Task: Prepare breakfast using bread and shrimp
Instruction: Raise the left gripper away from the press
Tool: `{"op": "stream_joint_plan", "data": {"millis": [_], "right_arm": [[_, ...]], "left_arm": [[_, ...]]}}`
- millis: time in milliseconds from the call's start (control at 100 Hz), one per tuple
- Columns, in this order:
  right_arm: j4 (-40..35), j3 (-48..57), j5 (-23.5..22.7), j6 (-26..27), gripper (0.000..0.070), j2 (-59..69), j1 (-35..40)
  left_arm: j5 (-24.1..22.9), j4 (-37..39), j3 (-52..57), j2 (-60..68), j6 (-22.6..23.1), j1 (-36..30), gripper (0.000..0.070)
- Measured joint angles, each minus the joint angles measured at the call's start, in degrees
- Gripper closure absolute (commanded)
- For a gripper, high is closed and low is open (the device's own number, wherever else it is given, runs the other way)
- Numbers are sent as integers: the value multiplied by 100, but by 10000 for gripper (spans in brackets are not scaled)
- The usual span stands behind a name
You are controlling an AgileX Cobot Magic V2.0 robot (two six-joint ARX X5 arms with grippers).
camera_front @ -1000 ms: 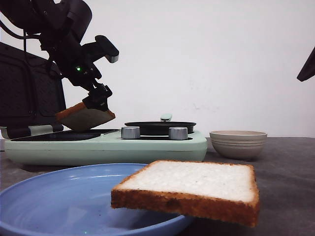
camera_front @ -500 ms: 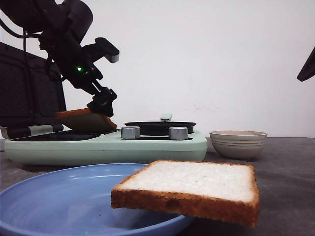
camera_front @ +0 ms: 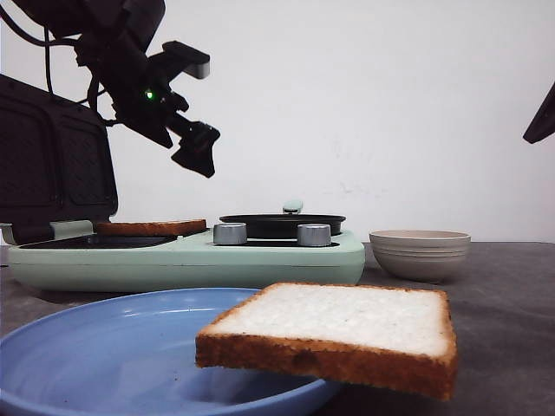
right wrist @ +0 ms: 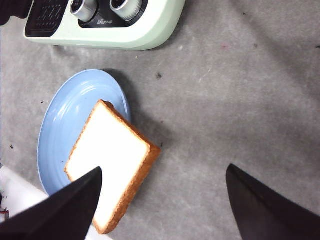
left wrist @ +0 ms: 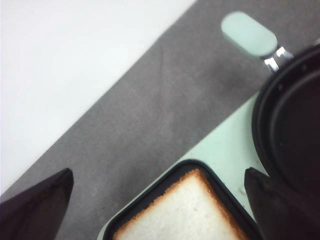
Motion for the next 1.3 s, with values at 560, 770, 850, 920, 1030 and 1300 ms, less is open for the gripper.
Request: {"op": "stream_joint_plan", "data": {"millis": [560,770,850,920,1030,1300], "right_arm": [[0,0,-42,2,207,0,0],[0,0,-149,4,207,0,0],[2,0,-146,4,207,0,0],[2,0,-146,4,207,0,0],[0,0,-146,9,207,0,0],[2,0,-144,11,207,0,0]], "left_arm": [[2,-1215,4,-1602,-1368,229,0],[2,-2129,7,-2068,-1661,339,0],[140,-2358,7,-2212,-1768,378,0],[437,-2544,7,-2374,-1934,446,0],[1093,-2608,9,-2634,-2284,654,0],[2105,-2828,-109,-3084,-2793,1207,0]]}}
